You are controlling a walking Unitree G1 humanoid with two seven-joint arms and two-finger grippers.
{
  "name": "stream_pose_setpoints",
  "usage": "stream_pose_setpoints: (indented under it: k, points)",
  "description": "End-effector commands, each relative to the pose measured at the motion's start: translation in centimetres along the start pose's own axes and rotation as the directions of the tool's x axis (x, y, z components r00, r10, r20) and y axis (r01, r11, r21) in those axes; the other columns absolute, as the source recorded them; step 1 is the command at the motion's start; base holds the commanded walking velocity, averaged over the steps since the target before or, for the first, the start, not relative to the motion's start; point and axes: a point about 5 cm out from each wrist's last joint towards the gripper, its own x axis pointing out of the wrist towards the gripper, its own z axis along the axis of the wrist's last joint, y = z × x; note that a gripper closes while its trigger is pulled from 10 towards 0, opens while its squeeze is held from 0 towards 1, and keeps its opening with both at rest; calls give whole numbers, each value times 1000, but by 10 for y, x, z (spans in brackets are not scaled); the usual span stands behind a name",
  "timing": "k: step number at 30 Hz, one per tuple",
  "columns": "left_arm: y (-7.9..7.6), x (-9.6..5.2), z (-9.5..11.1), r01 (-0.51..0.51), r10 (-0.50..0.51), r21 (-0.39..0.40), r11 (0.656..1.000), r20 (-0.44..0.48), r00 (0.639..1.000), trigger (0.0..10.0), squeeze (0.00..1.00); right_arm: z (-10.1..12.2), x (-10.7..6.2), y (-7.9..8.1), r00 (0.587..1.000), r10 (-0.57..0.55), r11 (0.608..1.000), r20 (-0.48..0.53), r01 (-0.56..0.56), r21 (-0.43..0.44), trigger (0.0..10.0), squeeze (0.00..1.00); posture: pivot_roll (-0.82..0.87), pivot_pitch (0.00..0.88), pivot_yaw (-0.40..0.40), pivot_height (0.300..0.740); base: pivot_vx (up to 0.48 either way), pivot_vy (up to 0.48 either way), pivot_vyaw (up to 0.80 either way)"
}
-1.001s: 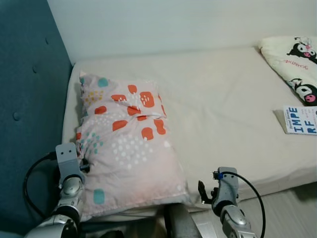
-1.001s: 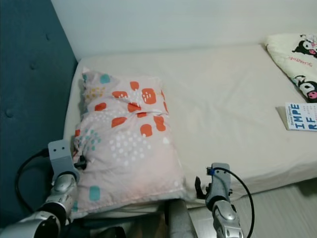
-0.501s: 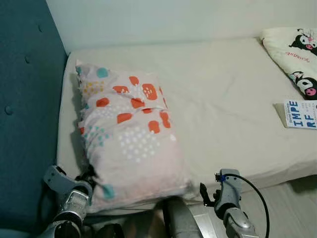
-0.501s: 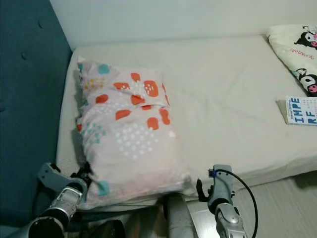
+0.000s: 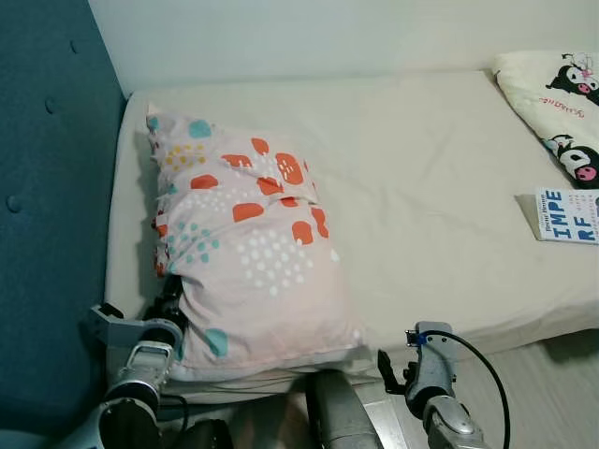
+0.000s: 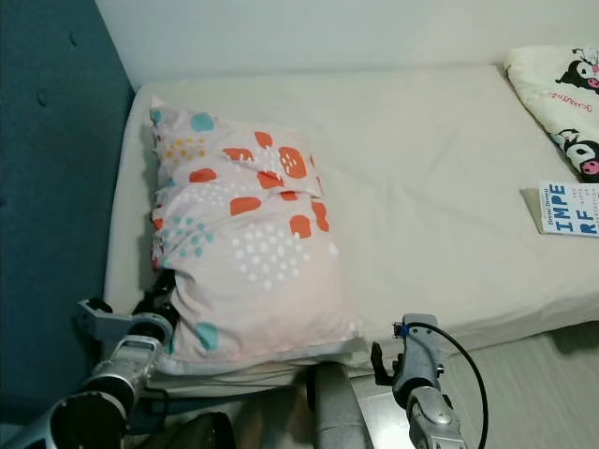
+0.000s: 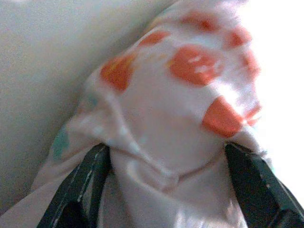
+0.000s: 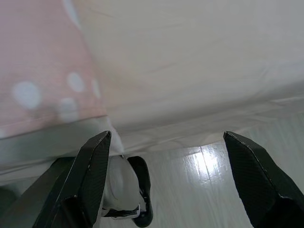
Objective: Clean up the room
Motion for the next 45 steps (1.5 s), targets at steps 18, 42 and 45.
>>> stream_pose_setpoints:
  k: [18,42,45]
  points:
    - [-11,-13,-68,221,-272,-174,960,-365,890,10000,0,-4,0,1,999,-5,1000,-32,6,13,10000,0,-288,287,-27,637,0,0,0]
    - [-18,-30,-149,426,-151,161,890,-778,609,10000,0,-2,3,-2,999,-19,1000,-37,19,12,10000,0,-273,282,-21,637,0,0,0]
    - [-19,-29,-150,424,-126,201,883,-769,627,10000,0,-2,3,-2,999,-22,1000,-37,22,13,10000,0,-273,282,-21,637,0,0,0]
